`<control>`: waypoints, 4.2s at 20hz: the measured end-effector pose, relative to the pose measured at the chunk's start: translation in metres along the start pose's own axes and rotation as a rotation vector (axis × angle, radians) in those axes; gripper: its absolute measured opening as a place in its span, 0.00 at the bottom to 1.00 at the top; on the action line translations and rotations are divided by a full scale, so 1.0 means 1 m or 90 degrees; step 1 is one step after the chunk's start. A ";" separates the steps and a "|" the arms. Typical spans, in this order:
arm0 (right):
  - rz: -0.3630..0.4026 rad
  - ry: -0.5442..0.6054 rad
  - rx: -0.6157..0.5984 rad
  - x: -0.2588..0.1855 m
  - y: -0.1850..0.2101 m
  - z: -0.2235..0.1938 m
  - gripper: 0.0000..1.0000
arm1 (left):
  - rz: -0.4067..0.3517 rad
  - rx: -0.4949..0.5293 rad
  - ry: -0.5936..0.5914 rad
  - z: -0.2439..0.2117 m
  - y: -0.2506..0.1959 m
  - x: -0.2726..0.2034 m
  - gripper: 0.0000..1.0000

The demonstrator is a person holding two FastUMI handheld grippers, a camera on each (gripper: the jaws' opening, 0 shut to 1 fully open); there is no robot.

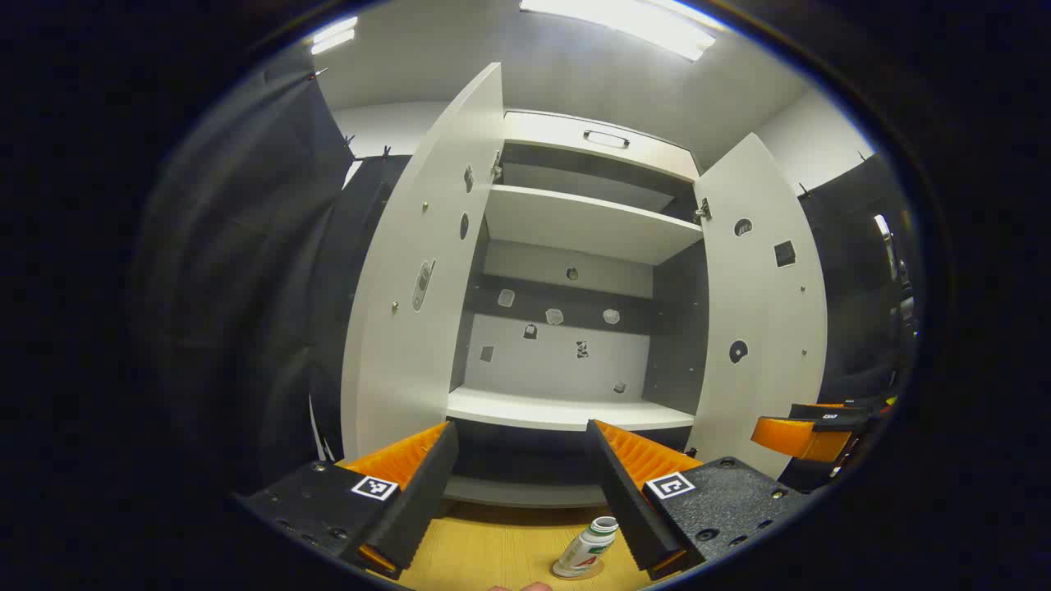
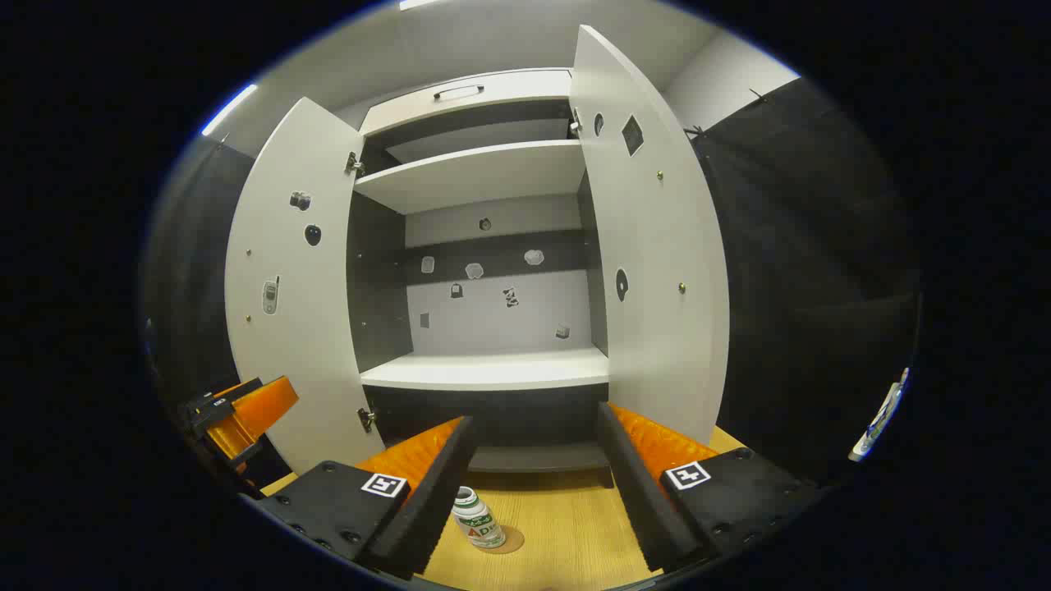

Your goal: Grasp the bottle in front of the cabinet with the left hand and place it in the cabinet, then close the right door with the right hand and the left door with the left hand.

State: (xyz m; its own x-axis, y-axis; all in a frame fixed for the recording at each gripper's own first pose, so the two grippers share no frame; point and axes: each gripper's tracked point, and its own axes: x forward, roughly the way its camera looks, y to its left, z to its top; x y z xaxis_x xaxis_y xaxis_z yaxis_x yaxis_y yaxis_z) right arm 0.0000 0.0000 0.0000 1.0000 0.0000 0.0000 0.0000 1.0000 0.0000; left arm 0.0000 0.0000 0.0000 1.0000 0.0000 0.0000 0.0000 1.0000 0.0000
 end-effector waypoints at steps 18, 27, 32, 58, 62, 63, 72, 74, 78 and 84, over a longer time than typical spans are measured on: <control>0.015 -0.004 0.016 0.009 -0.018 0.007 0.98 | 0.012 0.005 -0.026 0.006 -0.010 0.020 0.94; 0.018 -0.009 0.014 0.001 -0.015 0.011 0.98 | -0.073 -0.030 -0.023 0.005 -0.053 0.047 0.95; 0.005 -0.002 0.016 -0.012 -0.024 0.015 0.98 | -0.155 -0.040 0.040 -0.069 -0.104 0.060 0.92; -0.004 0.060 0.012 -0.035 -0.027 -0.013 0.98 | -0.136 -0.024 0.294 -0.326 -0.105 0.026 0.80; -0.013 0.062 0.028 -0.036 -0.034 -0.016 1.00 | -0.170 -0.032 0.312 -0.313 -0.106 0.015 0.74; -0.015 0.061 0.032 -0.036 -0.036 -0.016 0.98 | -0.177 -0.034 0.312 -0.305 -0.104 0.011 0.74; -0.031 0.065 0.036 -0.030 -0.047 -0.028 0.98 | -0.193 -0.082 0.216 -0.158 -0.084 0.022 0.73; -0.035 0.065 0.040 -0.028 -0.048 -0.029 0.98 | -0.183 -0.070 0.187 -0.120 -0.079 0.036 0.73; -0.039 0.061 0.057 -0.033 -0.051 -0.036 0.98 | -0.166 -0.071 0.187 -0.060 -0.079 0.073 0.73; -0.077 0.061 0.062 -0.046 -0.078 -0.042 0.98 | -0.162 -0.052 0.137 0.008 -0.091 0.149 0.73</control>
State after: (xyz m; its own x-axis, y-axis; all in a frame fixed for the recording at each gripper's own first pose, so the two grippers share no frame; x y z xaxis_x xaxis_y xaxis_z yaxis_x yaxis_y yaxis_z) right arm -0.0458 -0.0775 -0.0422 0.9883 -0.1149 -0.1006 0.1242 0.9881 0.0912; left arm 0.1495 -0.0906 0.0084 0.9450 -0.2576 -0.2014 0.2402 0.9648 -0.1067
